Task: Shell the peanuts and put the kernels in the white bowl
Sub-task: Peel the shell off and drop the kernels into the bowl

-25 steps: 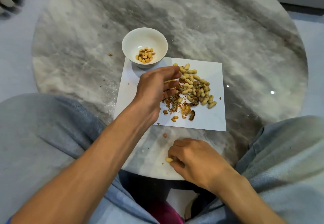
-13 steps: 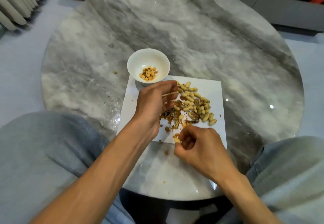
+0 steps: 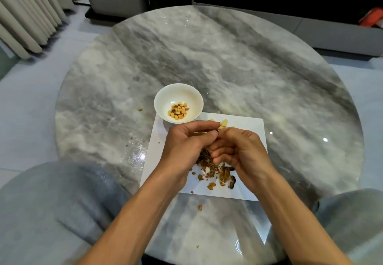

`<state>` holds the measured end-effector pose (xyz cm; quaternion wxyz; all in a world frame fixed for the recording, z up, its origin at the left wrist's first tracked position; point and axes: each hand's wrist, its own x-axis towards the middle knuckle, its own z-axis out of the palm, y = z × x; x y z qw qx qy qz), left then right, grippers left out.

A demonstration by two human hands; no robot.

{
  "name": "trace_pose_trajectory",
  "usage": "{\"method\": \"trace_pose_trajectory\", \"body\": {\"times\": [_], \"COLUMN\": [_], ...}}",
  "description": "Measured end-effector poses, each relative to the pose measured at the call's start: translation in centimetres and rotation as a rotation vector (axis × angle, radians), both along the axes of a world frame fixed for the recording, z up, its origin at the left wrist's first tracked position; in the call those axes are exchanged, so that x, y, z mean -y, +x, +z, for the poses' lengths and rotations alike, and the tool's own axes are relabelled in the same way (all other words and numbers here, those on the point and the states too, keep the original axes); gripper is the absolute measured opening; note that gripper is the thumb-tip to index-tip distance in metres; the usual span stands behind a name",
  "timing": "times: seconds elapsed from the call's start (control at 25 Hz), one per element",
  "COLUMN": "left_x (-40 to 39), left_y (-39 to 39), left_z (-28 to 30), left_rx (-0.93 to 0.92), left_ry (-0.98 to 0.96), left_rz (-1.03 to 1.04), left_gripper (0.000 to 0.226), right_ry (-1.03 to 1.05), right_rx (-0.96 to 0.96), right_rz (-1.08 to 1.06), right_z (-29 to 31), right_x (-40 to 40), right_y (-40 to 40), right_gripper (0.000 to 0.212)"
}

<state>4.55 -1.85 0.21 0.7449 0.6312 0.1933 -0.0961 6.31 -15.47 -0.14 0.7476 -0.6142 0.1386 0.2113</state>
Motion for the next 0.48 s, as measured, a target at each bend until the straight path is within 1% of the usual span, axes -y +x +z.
{"method": "trace_pose_trajectory", "body": {"times": [0.16,0.28,0.36,0.4,0.48], "left_x": [0.1,-0.2,-0.3,-0.4,-0.6], "left_y": [-0.2,-0.2,-0.3,-0.3,-0.2], "left_z": [0.4,0.1,-0.1,-0.3,-0.3], "left_rx": [0.020,0.036,0.038,0.035,0.034], "left_ry": [0.145,0.389,0.459,0.475,0.546], "left_rz": [-0.029,-0.154,-0.192,-0.200,-0.204], "left_gripper": [0.018,0.016,0.015,0.015,0.015], "right_ry": [-0.091,-0.240,-0.309,-0.345,-0.483], "right_rx": [-0.002,-0.020,-0.023,-0.010,0.086], "right_rz": [0.010,-0.038,-0.066,-0.068,-0.048], "right_z": [0.2,-0.8,-1.5,-1.7,-1.9], "right_x": [0.4,1.6,2.1,2.3,2.8], "right_y": [-0.5,-0.9,-1.3,-1.6,-2.0], "right_gripper": [0.020,0.014,0.008,0.005,0.009]}}
